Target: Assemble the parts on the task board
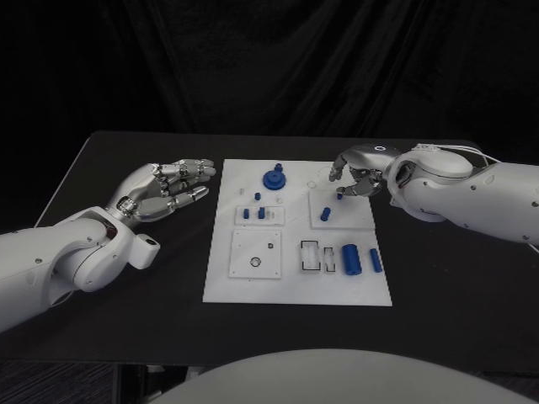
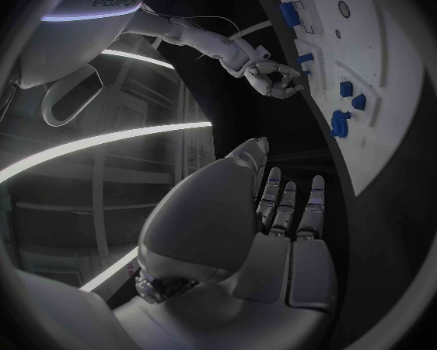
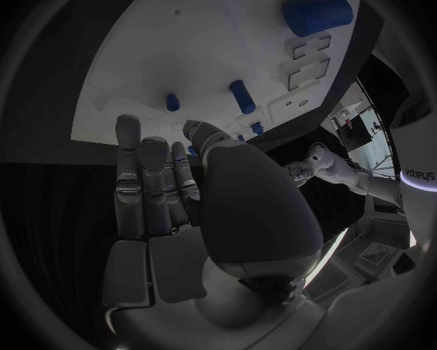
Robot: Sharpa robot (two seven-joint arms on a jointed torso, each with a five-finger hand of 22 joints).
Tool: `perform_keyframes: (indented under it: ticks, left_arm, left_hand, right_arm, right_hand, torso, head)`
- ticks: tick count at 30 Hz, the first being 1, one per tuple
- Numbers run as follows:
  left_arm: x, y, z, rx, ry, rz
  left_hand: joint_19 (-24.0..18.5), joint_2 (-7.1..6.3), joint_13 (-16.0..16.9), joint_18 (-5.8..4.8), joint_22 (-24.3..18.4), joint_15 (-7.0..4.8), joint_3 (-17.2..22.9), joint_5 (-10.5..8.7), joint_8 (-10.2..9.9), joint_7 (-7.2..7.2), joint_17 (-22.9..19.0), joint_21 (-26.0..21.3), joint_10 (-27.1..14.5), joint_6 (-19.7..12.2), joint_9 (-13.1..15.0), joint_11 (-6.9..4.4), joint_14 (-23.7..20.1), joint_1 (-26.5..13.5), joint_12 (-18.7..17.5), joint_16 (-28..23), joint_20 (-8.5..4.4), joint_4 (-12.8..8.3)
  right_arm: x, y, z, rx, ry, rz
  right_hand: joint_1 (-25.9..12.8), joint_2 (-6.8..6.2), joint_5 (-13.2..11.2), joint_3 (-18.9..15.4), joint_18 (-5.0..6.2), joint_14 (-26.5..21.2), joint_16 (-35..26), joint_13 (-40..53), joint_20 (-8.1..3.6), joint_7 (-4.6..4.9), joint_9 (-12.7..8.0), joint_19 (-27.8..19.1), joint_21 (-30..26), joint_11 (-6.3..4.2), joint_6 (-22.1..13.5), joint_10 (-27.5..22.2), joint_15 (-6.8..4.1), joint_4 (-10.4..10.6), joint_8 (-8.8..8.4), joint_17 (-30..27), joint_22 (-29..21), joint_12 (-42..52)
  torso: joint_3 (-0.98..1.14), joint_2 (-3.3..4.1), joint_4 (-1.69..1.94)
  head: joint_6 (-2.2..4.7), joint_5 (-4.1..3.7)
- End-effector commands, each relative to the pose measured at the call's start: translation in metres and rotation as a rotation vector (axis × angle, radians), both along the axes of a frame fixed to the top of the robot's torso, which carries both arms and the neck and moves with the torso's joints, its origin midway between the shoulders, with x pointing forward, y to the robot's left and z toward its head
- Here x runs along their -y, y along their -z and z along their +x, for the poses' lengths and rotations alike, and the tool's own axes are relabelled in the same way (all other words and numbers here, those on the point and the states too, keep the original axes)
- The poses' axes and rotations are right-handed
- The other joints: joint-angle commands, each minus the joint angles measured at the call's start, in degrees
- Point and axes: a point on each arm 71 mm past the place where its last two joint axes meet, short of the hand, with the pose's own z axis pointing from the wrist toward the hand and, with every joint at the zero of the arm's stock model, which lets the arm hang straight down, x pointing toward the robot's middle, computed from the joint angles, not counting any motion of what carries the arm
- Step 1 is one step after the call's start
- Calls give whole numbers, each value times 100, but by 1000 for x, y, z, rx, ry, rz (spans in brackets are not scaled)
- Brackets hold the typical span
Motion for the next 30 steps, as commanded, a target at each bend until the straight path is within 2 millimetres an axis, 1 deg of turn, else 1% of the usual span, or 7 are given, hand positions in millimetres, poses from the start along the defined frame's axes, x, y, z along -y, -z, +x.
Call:
perform_keyframes:
  ticks: [1, 9, 10, 11, 21, 27, 30]
  left_arm:
    - [1, -7, -3, 77, 36, -76]
    - [2, -5, -2, 62, 40, -72]
    - [2, -5, -2, 61, 39, -71]
    - [2, -5, -2, 59, 39, -70]
    - [2, -2, -2, 41, 41, -64]
    - [4, 0, -2, 27, 47, -61]
    - [4, 0, -2, 22, 47, -58]
  left_hand:
    - [47, 57, -8, -91, -18, 53, -4, -11, -5, 5, 3, 18, -37, -53, -11, -9, 12, -5, -32, 30, -6, -31]
    - [89, 77, -10, -131, -28, 119, -2, -15, -2, 4, 10, 23, -92, -88, -24, -13, 52, -24, -41, 69, -4, -45]
    - [91, 78, -9, -132, -25, 120, -2, -15, -2, 4, 9, 23, -89, -89, -25, -12, 46, -24, -34, 62, -4, -45]
    - [92, 78, -9, -133, -25, 119, -2, -15, -1, 5, 9, 23, -90, -89, -25, -11, 45, -25, -34, 62, -4, -45]
    - [151, 99, -11, -169, -3, 144, -1, -18, -1, 14, 11, 35, -140, -121, -36, 8, 61, -48, -41, 82, -3, -49]
    - [182, 116, -12, -206, -36, 187, 1, -14, 2, 24, 16, 37, -173, -142, -44, 18, 88, -69, -41, 108, -1, -49]
    - [173, 119, -12, -224, -85, 208, 1, -12, 4, 24, 17, 31, -185, -147, -47, 15, 98, -75, -39, 119, -1, -52]
  right_arm:
    - [0, 1, -2, 18, -3, 4]
    - [4, 9, -2, 10, 6, 1]
    - [4, 10, -2, 8, 7, 1]
    - [4, 12, -2, 5, 7, 0]
    - [4, 20, -3, -7, 10, -3]
    - [4, 24, -2, -9, 14, -6]
    - [4, 27, -1, -9, 15, -6]
  right_hand:
    - [-62, 12, 21, 33, 79, 25, 30, -10, 0, 2, 6, 29, 41, -15, 63, 63, -18, -9, -34, 13, 154, 30]
    - [-109, -4, 25, 74, 76, 53, 56, -10, -29, -2, 30, 58, 81, -59, 205, 247, -54, -29, -30, 28, 161, 91]
    - [-114, -6, 14, 78, 75, 60, 61, -7, -34, -6, 38, 63, 87, -66, 231, 272, -59, -34, -23, 35, 162, 104]
    - [-119, -5, 4, 84, 76, 63, 63, 0, -40, -8, 50, 64, 84, -76, 270, 305, -66, -40, -10, 33, 161, 123]
    - [-145, -32, -65, 83, 87, 14, 13, 13, -54, -31, 69, 32, -10, -93, 289, 359, -78, -61, -23, -62, 139, 158]
    - [-100, -18, 0, 133, 84, 7, 18, 23, -70, -33, 117, 26, 7, -110, 391, 406, -96, -127, 18, -47, 147, 184]
    - [-85, -17, 15, 147, 83, 14, 25, 30, -77, -38, 139, 29, 17, -118, 425, 433, -103, -156, 37, -38, 151, 201]
  torso:
    - [10, -1, -9]
    - [10, -1, -9]
    - [9, 13, -55]
    - [9, 17, -67]
    - [13, 16, -68]
    - [20, 22, -67]
    - [18, 19, -64]
  head:
    - [1, -13]
    - [1, -14]
    - [1, 28]
    - [1, 39]
    - [1, 65]
    - [1, 62]
    - [1, 51]
